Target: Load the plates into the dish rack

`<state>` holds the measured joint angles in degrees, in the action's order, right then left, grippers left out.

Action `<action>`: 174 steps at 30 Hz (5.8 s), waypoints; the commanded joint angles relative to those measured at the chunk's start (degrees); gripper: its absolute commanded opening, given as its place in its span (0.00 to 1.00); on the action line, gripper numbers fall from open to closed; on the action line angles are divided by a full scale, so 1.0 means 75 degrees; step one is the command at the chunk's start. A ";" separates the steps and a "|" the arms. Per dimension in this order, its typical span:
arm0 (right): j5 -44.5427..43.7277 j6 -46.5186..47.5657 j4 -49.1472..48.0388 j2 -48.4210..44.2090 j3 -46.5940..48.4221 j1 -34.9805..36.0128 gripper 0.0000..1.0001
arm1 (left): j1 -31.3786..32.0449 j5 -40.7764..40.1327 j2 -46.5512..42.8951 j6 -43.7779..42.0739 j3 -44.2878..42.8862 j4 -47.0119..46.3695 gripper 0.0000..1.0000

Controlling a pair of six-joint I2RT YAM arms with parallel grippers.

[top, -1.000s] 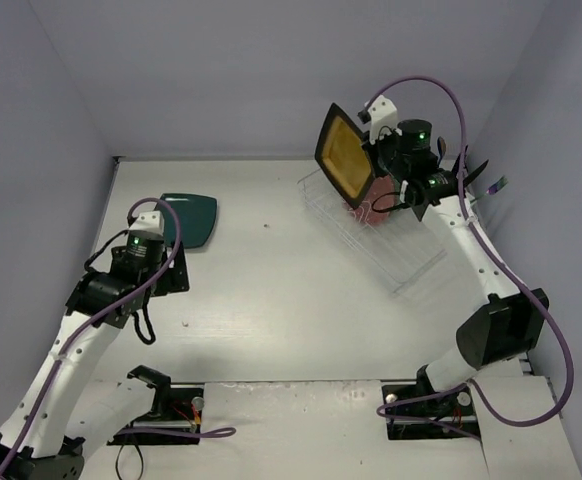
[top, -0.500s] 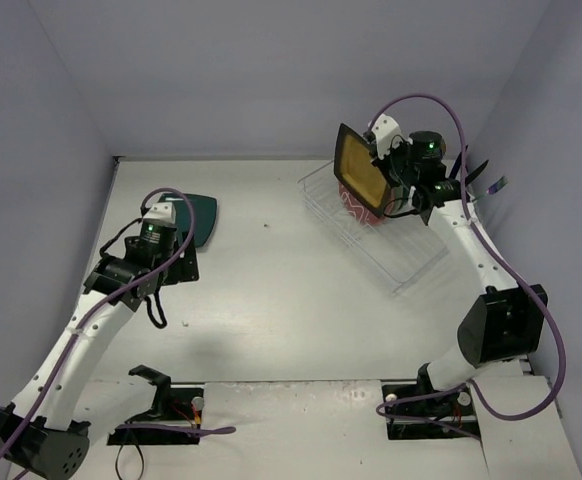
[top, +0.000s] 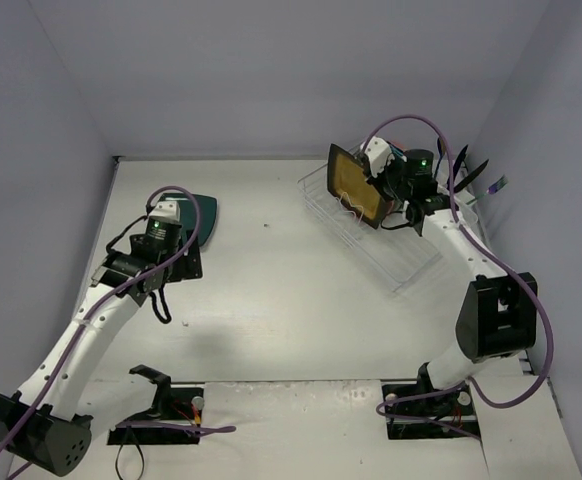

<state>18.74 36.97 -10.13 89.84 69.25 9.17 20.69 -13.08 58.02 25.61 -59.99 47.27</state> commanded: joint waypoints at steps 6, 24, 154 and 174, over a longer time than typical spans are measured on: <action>0.0232 -0.0733 -0.2516 -0.0295 -0.0514 -0.0086 0.10 | 0.0031 0.0138 0.0045 0.0406 0.0299 -0.0700 0.76; -0.0822 -0.2129 -0.1673 -0.1443 -0.0761 -0.0062 0.63 | -0.0473 0.1005 0.1193 0.1214 0.0088 -0.2024 0.76; 0.0385 -0.8745 -0.2052 0.0608 0.1311 0.3759 0.00 | -0.4552 0.7803 0.0045 0.5664 0.4590 -0.9602 0.52; -0.1163 -0.1755 0.5040 0.0922 0.5812 0.1438 0.00 | -0.3122 0.2308 0.0104 -0.0238 0.0159 -0.0397 0.63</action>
<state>11.90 15.84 28.91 96.51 106.48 20.64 -3.79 12.01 59.35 28.95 -53.54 38.54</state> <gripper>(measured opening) 0.213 0.630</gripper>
